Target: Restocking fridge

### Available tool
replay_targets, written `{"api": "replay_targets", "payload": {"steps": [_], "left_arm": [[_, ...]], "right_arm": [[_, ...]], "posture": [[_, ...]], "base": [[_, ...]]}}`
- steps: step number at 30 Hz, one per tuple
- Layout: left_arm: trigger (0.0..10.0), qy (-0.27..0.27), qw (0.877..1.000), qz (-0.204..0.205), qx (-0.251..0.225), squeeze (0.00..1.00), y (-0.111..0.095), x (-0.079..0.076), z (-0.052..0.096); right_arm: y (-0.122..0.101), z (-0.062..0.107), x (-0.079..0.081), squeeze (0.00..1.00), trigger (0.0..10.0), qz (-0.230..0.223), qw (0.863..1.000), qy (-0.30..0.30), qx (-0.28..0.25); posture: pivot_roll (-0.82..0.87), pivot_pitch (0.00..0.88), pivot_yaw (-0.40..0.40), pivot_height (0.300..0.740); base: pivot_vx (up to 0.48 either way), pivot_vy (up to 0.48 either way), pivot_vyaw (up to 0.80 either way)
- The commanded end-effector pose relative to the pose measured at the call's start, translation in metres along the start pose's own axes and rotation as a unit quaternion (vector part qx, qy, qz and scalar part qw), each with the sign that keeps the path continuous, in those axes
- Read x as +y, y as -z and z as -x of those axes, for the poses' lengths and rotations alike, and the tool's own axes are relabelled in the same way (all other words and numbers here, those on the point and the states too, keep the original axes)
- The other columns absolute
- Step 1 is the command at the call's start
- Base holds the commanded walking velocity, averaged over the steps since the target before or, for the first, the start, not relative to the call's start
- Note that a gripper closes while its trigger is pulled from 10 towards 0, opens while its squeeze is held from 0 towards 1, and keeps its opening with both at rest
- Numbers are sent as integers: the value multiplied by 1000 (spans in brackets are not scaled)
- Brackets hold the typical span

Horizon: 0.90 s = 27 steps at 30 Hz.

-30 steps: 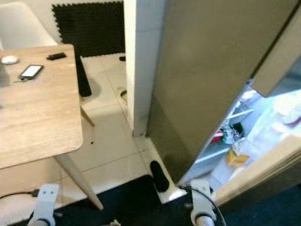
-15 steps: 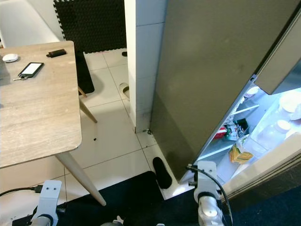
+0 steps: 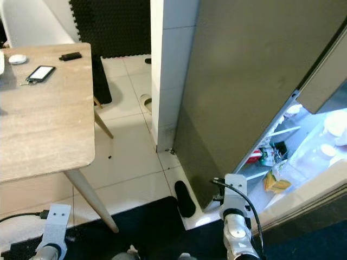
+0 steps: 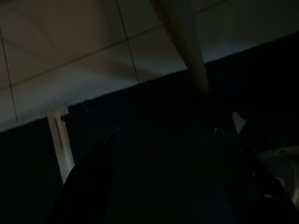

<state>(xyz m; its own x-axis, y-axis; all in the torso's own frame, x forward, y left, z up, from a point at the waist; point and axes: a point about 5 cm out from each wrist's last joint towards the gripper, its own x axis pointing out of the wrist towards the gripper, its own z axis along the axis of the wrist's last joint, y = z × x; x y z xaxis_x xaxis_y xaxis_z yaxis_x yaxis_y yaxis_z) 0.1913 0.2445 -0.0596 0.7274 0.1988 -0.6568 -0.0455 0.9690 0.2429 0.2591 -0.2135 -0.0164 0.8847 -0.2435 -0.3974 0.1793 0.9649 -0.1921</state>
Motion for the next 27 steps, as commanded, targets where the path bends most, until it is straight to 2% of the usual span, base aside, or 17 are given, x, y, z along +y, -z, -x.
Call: {"api": "replay_targets", "payload": {"steps": [1,9,19,24,26,27], "left_arm": [[10000,9,1000,-2,12,0,6,-6,2],[10000,4,1000,9,6,0,5,-5,2],[10000,4,1000,9,6,0,6,-4,2],[10000,5,1000,8,6,0,6,-4,3],[10000,5,1000,8,6,0,6,-4,3],[10000,5,1000,8,6,0,6,-4,3]], "right_arm": [[0,0,-9,0,10000,-7,1000,16,-5],[-4,-1,-10,0,10000,-9,1000,16,-13],[-10,-2,-5,0,10000,-3,1000,0,-29],[-13,-6,-26,0,10000,34,996,79,-18],[-13,-6,-26,0,10000,34,996,79,-18],[-12,-7,-33,0,10000,45,994,100,-10]], "posture": [[18,101,-33,740],[17,101,-32,740],[17,100,-31,740],[18,101,-32,740],[18,101,-32,740],[18,101,-32,740]], "base": [[0,-472,0],[0,0,0],[0,0,0],[0,0,0],[0,0,0],[0,0,0]]}}
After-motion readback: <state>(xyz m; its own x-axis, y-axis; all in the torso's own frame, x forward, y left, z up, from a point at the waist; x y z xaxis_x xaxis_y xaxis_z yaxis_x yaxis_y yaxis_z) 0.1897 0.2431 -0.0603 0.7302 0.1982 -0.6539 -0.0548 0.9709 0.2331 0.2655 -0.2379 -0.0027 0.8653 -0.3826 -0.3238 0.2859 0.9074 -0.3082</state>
